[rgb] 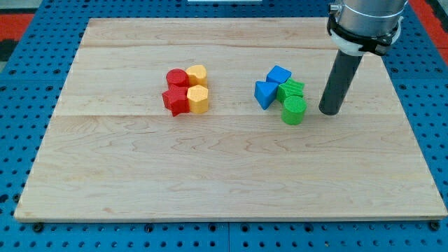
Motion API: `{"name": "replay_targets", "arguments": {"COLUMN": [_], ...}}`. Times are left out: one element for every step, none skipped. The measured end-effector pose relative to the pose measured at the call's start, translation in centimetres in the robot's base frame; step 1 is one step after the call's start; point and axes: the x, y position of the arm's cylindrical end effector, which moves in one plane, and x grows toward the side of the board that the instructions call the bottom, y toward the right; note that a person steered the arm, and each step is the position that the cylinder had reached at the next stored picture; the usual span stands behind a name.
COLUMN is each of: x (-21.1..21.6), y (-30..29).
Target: Slide the green circle closer to the green star and blue cube
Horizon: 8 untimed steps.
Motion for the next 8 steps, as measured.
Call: {"name": "replay_targets", "arguments": {"x": [0.0, 1.6, 4.6, 6.2, 6.2, 2.8, 0.9, 1.7], "y": [0.0, -0.6, -1.3, -5.9, -9.2, -11.2, -7.1, 0.1]}}
